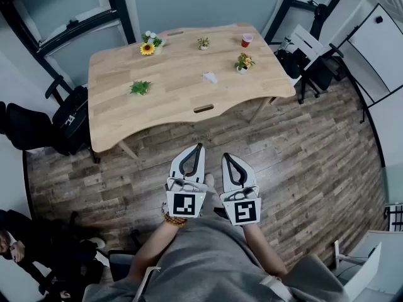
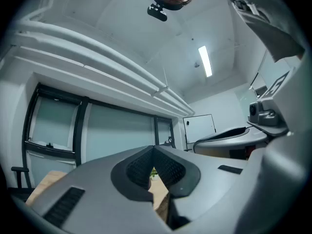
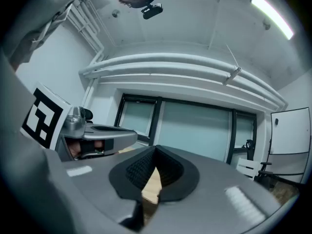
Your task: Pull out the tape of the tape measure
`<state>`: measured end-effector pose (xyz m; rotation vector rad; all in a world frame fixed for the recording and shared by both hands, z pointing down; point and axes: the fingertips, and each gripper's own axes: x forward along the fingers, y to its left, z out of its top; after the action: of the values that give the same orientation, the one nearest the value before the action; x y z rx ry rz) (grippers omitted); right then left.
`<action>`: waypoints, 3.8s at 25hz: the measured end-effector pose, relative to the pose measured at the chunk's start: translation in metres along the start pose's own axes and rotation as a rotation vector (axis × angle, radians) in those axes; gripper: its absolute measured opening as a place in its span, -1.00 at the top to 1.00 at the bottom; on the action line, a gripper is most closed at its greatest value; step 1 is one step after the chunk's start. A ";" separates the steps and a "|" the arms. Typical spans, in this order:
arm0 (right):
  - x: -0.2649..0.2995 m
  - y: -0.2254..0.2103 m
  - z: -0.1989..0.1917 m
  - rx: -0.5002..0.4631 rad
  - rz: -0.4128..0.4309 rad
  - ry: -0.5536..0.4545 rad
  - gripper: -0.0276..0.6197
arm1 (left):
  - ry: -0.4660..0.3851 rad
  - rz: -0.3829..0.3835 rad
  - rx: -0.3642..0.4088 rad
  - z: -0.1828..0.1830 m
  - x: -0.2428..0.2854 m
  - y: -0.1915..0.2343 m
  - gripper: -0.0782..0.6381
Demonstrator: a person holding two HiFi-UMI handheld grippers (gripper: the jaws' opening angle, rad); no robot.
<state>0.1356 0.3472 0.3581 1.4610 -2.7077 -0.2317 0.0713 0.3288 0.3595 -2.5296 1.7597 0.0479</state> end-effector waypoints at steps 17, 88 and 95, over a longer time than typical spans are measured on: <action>0.068 -0.094 -0.022 0.064 0.007 -0.001 0.88 | 0.032 -0.003 0.054 -0.012 0.107 -0.004 0.76; 0.417 -0.245 -0.219 0.052 -0.021 0.342 0.88 | 0.129 -0.035 -0.003 -0.106 0.376 0.271 0.76; 0.422 -0.241 -0.271 0.041 0.017 0.455 0.88 | 0.161 -0.026 0.013 -0.122 0.371 0.277 0.76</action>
<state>0.1346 -0.1641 0.5787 1.3054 -2.3650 0.1431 -0.0607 -0.1222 0.4509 -2.6129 1.7737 -0.1720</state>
